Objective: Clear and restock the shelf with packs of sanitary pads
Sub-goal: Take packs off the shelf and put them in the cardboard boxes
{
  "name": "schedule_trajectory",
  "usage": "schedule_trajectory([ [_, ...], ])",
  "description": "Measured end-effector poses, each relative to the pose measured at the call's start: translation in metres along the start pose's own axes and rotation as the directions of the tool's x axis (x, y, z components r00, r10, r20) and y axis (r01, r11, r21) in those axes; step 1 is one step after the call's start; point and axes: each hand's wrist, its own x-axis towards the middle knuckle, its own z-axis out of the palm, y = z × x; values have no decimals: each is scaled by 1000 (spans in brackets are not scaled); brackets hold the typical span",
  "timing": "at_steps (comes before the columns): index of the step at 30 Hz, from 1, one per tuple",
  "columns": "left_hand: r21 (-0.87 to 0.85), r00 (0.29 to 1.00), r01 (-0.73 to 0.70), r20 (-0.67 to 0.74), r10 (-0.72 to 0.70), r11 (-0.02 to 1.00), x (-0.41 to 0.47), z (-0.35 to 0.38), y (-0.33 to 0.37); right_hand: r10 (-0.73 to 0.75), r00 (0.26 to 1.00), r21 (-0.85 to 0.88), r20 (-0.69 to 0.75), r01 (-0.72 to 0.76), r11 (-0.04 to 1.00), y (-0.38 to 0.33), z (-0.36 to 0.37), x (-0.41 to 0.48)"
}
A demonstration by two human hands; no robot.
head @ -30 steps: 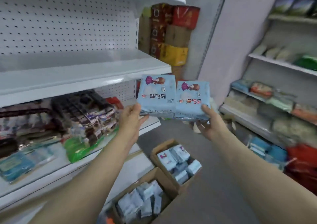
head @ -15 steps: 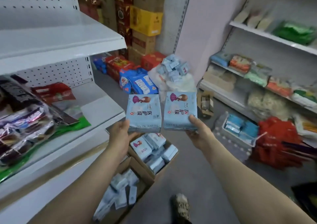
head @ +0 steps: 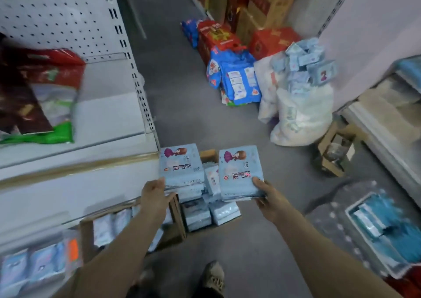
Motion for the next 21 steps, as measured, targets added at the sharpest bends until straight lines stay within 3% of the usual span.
schedule_trajectory([
  [10,8,976,147,-163,-144,989,148,32,-117,179,981,-46,78,-176,983,73,-3,175],
  [16,-37,966,175,-186,-179,984,242,53,-175,181,982,-36,61,-179,983,103,-3,270],
  [21,-19,976,175,-125,-176,984,290,52,-210,223,972,-62,78,-218,974,120,-10,319],
])
